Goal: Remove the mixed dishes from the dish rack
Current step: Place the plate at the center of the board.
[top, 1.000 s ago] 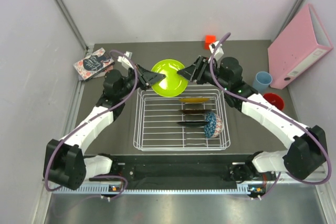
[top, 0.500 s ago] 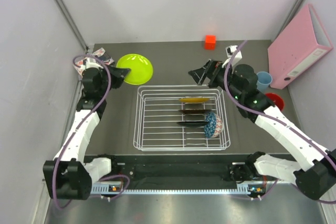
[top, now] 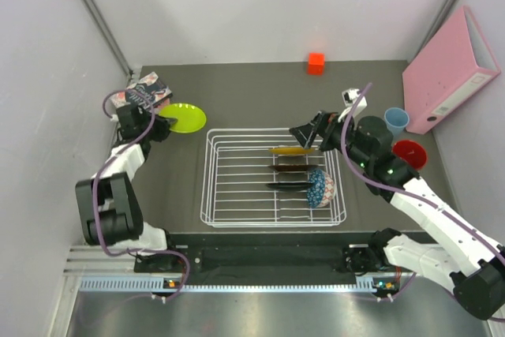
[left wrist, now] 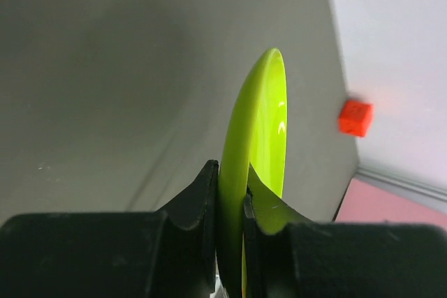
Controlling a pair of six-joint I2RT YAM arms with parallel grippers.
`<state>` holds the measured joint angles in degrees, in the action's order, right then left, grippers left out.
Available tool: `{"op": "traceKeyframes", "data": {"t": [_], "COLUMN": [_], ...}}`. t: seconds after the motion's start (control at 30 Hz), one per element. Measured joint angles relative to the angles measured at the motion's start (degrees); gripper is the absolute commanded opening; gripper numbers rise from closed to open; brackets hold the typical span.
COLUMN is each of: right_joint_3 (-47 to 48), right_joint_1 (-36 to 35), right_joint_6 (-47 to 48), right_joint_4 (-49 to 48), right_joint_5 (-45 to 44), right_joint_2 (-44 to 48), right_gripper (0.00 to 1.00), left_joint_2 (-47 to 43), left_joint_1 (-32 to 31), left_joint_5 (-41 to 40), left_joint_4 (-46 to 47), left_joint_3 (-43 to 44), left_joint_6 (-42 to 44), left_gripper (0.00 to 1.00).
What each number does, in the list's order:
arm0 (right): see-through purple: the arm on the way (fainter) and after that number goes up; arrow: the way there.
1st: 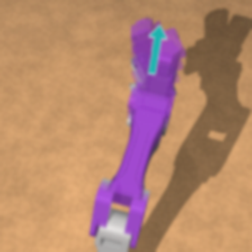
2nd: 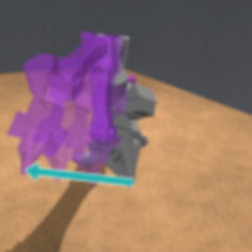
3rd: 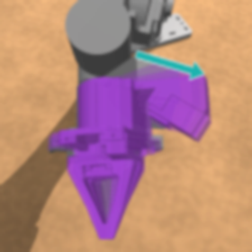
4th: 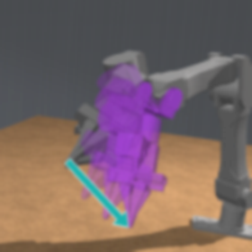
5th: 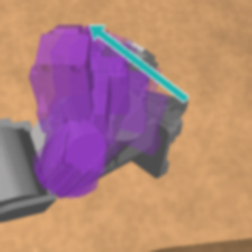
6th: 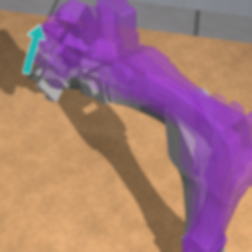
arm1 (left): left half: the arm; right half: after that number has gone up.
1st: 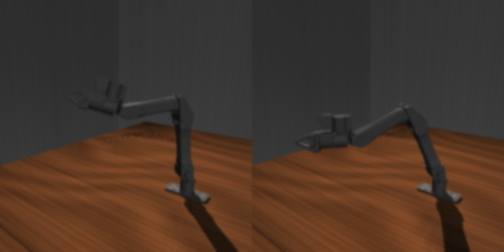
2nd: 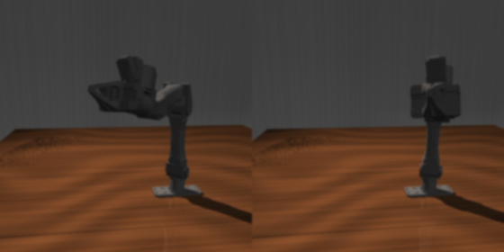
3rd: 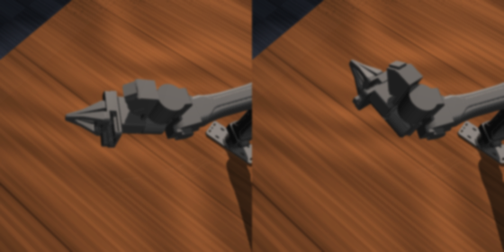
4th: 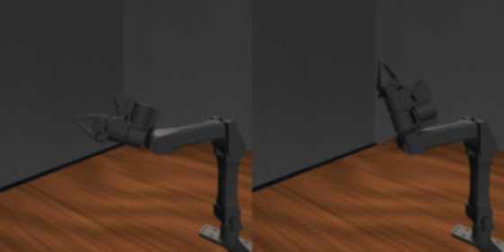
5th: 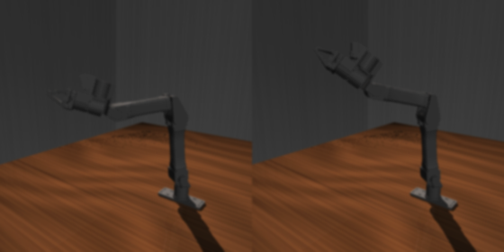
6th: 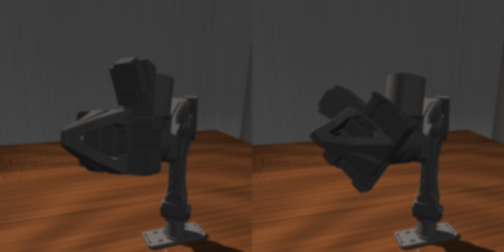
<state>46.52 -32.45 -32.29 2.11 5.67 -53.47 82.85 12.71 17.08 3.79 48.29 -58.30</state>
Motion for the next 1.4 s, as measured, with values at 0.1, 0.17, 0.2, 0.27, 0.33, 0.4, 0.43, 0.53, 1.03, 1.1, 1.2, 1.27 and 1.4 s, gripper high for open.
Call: {"op": "traceKeyframes", "data": {"t": [0.1, 0.17, 0.2, 0.27, 0.33, 0.4, 0.43, 0.53, 1.03, 1.1, 1.2, 1.27, 1.4], "right_joint_3": [-0.1, -0.3, -0.5, -1.1, -1.2, -1.3, -1.3, -1.3, -1.3, -1.3, -1.3, -1.3, -1.3], "right_joint_1": [0.0, 0.0, 0.0, 0.0, 0.0, 0.0, 0.0, 0.0, 0.0, 0.0, 0.0, 0.0, 0.0], "right_joint_6": [0.2, 0.3, 0.3, 0.4, 0.5, 0.7, 0.7, 0.8, 3.4, 3.7, 4.1, 4.2, 4.3], "right_joint_4": [0.0, -0.3, -0.4, -0.3, -0.3, -0.3, -0.3, -0.3, 0.5, 0.8, 1.0, 1.0, 1.0], "right_joint_5": [0.1, 0.1, 0.0, 0.0, 0.0, 0.0, 0.0, 0.0, -2.0, -2.2, -2.4, -2.6, -2.6], "right_joint_2": [0.1, 0.2, 0.3, 0.5, 0.5, 0.5, 0.5, 0.5, 0.4, 0.4, 0.3, 0.3, 0.3], "right_gripper": [1.0, 0.99, 1.0, 1.0, 1.0, 1.0, 0.99, 1.0, 1.0, 1.0, 1.0, 1.0, 1.0], "left_joint_2": [5.6, 8.6, 9.6, 11.5, 13.2, 14.7, 15.6, 17.1, 19.5, 19.3, 18.9, 18.3, 16.8], "left_joint_1": [0.0, 0.0, 0.0, 0.0, 0.0, 0.0, 0.0, 0.0, 0.3, 0.4, 0.4, 0.3, 0.4], "left_joint_5": [1.3, 1.6, 1.6, 1.5, 1.3, 0.9, 0.5, -1.2, -6.7, -6.3, -6.3, -6.5, -8.2], "left_joint_4": [0.4, 0.7, 0.9, 1.0, 1.0, 0.6, 0.0, -1.3, -12.1, -12.3, -12.3, -12.9, -16.8], "left_joint_3": [0.0, 0.0, 0.0, 0.3, 1.0, 2.3, 3.3, 5.7, 10.4, 9.7, 9.7, 9.7, 9.7], "left_joint_6": [0.2, 0.4, 0.6, 1.1, 1.6, 2.3, 2.9, 4.4, 9.0, 8.9, 8.7, 8.9, 9.5], "left_gripper": [0.0, 0.0, 0.0, 0.0, 0.0, 0.0, 0.0, 0.0, 0.57, 0.62, 0.74, 0.78, 0.82]}}
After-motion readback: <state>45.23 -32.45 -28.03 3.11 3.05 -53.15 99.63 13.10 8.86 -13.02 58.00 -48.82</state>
